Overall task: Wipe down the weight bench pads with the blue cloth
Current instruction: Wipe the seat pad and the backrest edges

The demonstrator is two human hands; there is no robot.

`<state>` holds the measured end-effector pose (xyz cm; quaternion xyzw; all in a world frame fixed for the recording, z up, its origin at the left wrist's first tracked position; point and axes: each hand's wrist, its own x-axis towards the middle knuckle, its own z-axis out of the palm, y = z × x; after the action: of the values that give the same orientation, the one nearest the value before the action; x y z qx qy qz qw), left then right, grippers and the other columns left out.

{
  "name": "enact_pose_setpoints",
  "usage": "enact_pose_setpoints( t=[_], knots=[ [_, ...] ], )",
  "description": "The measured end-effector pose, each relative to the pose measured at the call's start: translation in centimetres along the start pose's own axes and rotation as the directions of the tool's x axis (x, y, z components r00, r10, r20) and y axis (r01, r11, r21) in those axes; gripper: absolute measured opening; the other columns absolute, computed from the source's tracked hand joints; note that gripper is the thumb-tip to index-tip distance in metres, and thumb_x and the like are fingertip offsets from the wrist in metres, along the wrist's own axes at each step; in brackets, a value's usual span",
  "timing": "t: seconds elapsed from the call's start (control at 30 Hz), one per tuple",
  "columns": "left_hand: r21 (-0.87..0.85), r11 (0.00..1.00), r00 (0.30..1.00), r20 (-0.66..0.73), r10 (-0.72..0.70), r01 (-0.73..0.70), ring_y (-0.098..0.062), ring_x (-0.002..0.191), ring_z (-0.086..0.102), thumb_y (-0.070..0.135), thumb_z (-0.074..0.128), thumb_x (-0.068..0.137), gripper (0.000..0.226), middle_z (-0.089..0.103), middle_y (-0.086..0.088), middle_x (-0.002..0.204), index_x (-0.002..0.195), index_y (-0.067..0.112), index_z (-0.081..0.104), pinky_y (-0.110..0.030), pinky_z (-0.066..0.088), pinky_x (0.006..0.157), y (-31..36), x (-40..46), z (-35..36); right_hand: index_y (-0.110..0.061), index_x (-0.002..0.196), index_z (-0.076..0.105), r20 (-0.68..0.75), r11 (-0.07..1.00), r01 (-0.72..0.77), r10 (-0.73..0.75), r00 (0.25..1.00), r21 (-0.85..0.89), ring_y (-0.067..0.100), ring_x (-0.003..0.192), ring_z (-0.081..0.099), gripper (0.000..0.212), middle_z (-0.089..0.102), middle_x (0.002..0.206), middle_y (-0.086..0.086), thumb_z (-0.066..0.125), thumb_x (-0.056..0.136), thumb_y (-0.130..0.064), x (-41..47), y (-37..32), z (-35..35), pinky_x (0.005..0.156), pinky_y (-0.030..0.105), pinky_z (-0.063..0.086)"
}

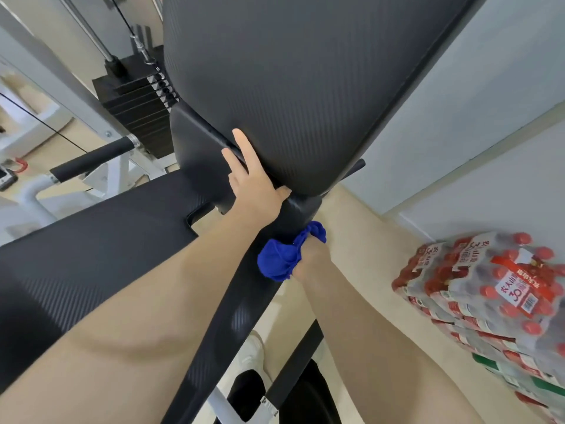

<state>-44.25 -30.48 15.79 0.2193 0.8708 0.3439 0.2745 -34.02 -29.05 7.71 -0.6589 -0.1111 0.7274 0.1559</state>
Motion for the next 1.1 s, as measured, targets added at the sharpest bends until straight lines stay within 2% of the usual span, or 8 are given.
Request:
enact_pose_setpoints(
  t=[0.17,0.27,0.37,0.47,0.57,0.73,0.97,1.1],
  knots=[
    [-0.046,0.999,0.999,0.037,0.001,0.001,-0.04,0.141,0.018,0.01,0.066,0.084,0.111,-0.022,-0.015,0.155,0.142,0.029,-0.027,-0.046,0.025,0.114,-0.1,-0.6,-0.4,-0.019,0.068,0.043,0.107,0.967,0.198,-0.216,0.971,0.159,0.017,0.063,0.042,0.027,0.043,0.069,0.003,0.041,0.093,-0.009,-4.3,-6.7,0.8,0.061,0.025,0.039],
    [-0.05,0.999,0.999,0.052,-0.003,0.006,-0.035,0.136,0.032,0.008,0.062,0.086,0.105,-0.017,-0.011,0.157,0.144,0.034,-0.022,-0.041,0.033,0.106,-0.1,-1.2,-1.1,-0.018,0.062,0.047,0.161,0.979,0.104,-0.132,0.978,0.173,0.019,0.054,0.045,0.031,0.048,0.062,0.002,0.04,0.089,-0.004,-7.2,-9.4,1.3,0.052,0.026,0.039],
    [0.005,0.999,0.997,0.052,0.051,-0.052,-0.035,0.136,0.032,0.005,0.06,0.087,0.102,-0.007,-0.012,0.158,0.145,0.035,-0.019,-0.043,0.033,0.106,-0.4,-1.2,-1.9,-0.023,0.051,0.028,0.43,0.995,0.067,-0.092,0.898,0.073,0.018,0.04,0.028,0.027,0.026,0.048,-0.006,0.051,0.055,-0.01,-10.9,-13.1,1.0,0.045,0.015,0.021],
    [0.012,0.998,0.997,0.032,0.064,-0.064,-0.032,0.137,0.03,0.004,0.055,0.089,0.095,0.003,-0.011,0.158,0.146,0.034,-0.015,-0.042,0.031,0.108,-0.5,-1.2,-2.0,-0.023,0.071,0.038,0.034,0.841,0.53,-0.536,0.843,0.109,0.019,0.064,0.047,0.015,0.046,0.065,-0.003,0.047,0.083,-0.019,-11.6,-14.7,2.3,0.056,0.022,0.037],
    [0.112,0.988,0.995,0.022,0.101,-0.102,-0.032,0.132,0.032,0.004,0.044,0.093,0.076,0.026,-0.01,0.149,0.149,0.028,-0.003,-0.043,0.03,0.109,-0.8,-0.7,-3.3,-0.023,0.086,0.046,-0.167,0.741,0.671,-0.659,0.733,0.016,0.019,0.066,0.048,0.007,0.047,0.065,-0.009,0.044,0.092,-0.025,-12.0,-14.1,4.0,0.062,0.027,0.039],
    [0.305,0.947,0.994,-0.014,0.11,-0.1,-0.036,0.144,0.004,0.004,0.035,0.094,0.059,-0.007,-0.013,0.158,0.148,0.02,0.018,-0.039,0.017,0.115,2.6,-1.4,-6.4,-0.016,0.101,0.044,-0.131,0.833,0.549,-0.553,0.823,-0.066,0.022,0.075,0.046,0.009,0.043,0.069,-0.007,0.041,0.097,-0.024,-12.7,-13.1,3.0,0.069,0.029,0.041],
    [0.222,0.796,0.808,-0.051,0.586,-0.563,-0.025,0.146,0.006,0.026,0.053,0.093,0.072,-0.001,-0.007,0.16,0.15,0.018,0.009,-0.035,0.013,0.117,12.5,-2.5,-8.0,-0.016,0.101,0.042,-0.088,0.73,0.664,-0.659,0.747,0.162,0.004,0.063,0.049,0.014,0.05,0.075,-0.01,0.045,0.096,-0.028,-18.5,-19.9,3.8,0.059,0.023,0.042],
    [0.219,0.747,0.756,-0.059,0.652,-0.628,-0.021,0.146,0.01,0.039,0.058,0.087,0.082,0.009,-0.005,0.159,0.149,0.026,0.005,-0.035,0.017,0.116,16.3,-2.3,-7.8,-0.014,0.103,0.036,-0.057,0.772,0.635,-0.635,0.77,-0.018,0.015,0.075,0.052,0.015,0.046,0.078,-0.009,0.039,0.099,-0.028,-17.5,-18.2,3.6,0.075,0.028,0.039]
  ],
)
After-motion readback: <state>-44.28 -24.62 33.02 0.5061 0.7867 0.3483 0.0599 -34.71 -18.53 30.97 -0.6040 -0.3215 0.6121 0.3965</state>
